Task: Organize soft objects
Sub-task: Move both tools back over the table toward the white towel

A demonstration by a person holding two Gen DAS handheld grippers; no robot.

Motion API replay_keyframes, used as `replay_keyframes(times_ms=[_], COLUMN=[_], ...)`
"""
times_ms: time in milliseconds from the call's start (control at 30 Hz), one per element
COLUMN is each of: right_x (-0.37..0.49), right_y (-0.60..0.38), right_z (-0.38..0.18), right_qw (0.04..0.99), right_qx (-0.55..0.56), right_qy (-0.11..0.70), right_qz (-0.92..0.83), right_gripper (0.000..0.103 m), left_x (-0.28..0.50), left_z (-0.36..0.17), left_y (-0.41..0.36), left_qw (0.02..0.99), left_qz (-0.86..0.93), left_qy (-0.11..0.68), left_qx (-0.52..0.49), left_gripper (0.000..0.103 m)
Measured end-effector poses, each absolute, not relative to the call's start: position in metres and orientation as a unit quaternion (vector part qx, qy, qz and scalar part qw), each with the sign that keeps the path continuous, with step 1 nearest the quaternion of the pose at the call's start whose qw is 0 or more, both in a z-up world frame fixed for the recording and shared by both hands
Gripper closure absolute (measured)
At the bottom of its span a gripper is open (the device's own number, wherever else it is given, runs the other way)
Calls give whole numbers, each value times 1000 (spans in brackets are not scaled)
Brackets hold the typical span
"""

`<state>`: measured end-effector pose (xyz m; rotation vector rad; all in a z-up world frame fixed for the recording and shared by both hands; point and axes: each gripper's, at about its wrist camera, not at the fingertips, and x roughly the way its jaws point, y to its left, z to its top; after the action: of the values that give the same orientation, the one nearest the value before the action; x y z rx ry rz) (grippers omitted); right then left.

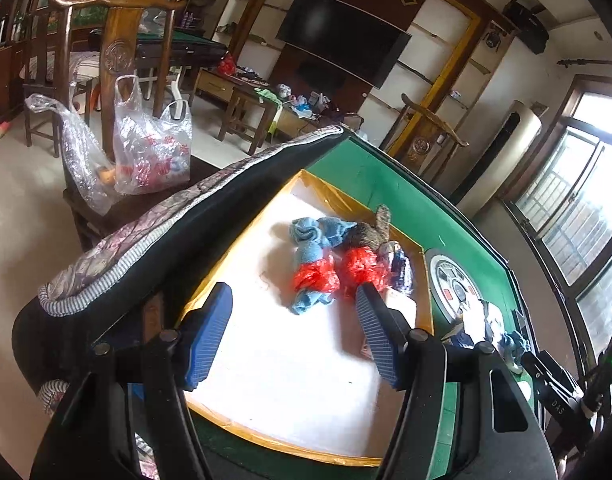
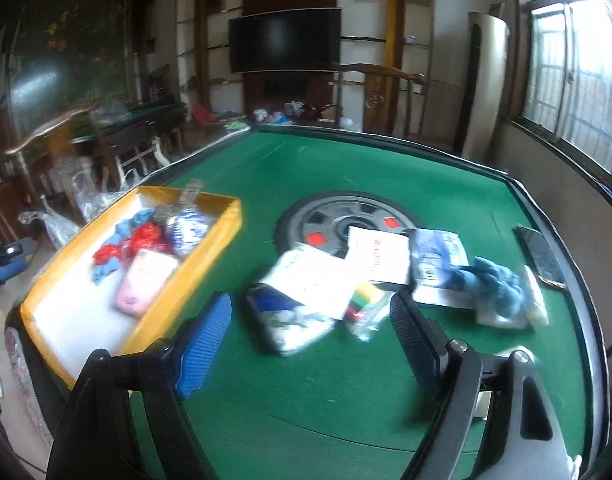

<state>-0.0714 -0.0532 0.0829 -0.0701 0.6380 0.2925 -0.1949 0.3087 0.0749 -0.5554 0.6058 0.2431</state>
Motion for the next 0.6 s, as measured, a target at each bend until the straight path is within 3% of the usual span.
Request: replay_keyframes(times_ms=[300, 600], right_x=[-65, -42], right_y=[-251, -268], right_z=[69, 32], right_qw=[921, 879], right_qx=[160, 227], right_qy=[356, 416], right_qz=[9, 56], right_gripper=[25, 25], left_x=[-147, -123], left_z=[89, 89], left_y=[183, 62], left_qw=[914, 890], left_qz=[-73, -171], left_qy=[352, 402], left_qx=[-189, -126], left_gripper=[40, 40])
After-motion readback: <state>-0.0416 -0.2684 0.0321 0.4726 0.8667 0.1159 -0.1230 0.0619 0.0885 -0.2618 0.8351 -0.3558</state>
